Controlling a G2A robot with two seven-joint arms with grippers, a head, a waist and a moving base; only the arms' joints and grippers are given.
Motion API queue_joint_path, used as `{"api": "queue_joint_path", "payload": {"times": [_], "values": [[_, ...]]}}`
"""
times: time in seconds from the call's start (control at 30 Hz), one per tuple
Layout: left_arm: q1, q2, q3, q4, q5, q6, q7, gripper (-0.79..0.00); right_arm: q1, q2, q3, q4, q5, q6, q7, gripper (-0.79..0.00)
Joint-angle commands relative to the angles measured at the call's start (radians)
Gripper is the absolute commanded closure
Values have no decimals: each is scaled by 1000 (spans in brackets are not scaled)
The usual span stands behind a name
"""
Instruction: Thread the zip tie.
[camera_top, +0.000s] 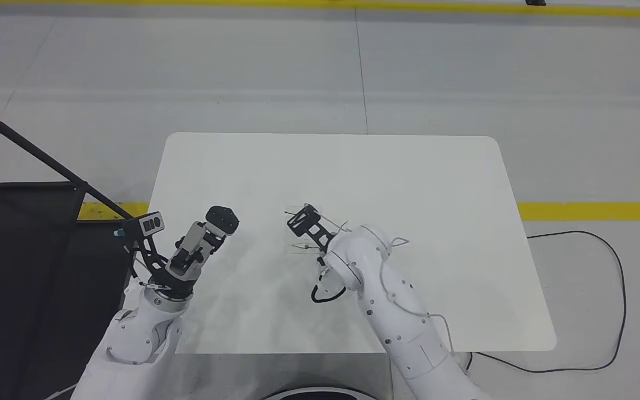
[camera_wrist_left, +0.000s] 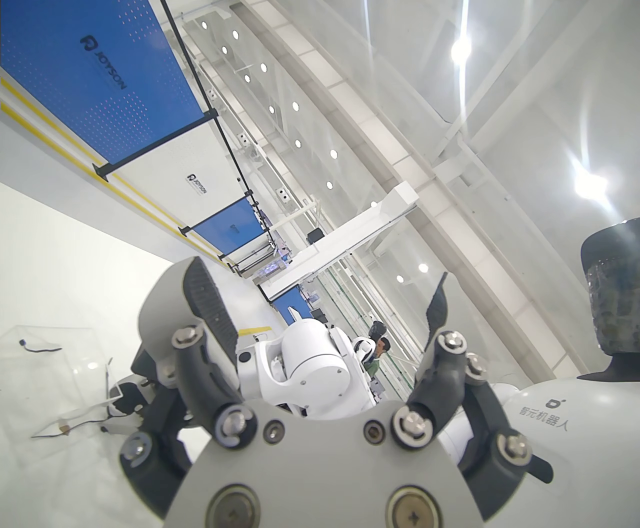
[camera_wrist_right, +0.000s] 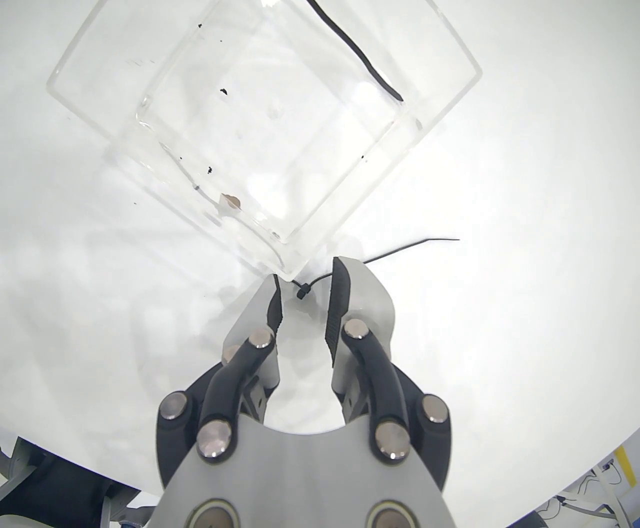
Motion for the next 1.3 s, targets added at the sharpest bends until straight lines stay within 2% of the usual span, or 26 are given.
{"api": "queue_joint_path", "payload": {"times": [0.0, 0.13, 0.17, 0.3, 0.77, 1.13, 1.27], "values": [[0, 0, 0, 0, 0, 0, 0, -785, 4, 0, -1, 5, 0, 2, 1, -252], [0, 0, 0, 0, 0, 0, 0, -785, 10, -1, -2, 16, 6, 3, 3, -200], [0, 0, 0, 0, 0, 0, 0, -785, 11, -1, -2, 18, 6, 4, 4, -120], [0, 0, 0, 0, 0, 0, 0, -785, 12, 0, -2, 19, 7, 5, 4, 0], [0, 0, 0, 0, 0, 0, 0, -785, -51, 19, 42, -108, -1, -14, -2, 0], [0, 0, 0, 0, 0, 0, 0, -785, -160, 39, 63, -383, -31, -33, 10, 0], [-1, -1, -2, -13, 3, 23, 22, -785, -134, 34, 25, -410, -20, -30, 51, 0]]}}
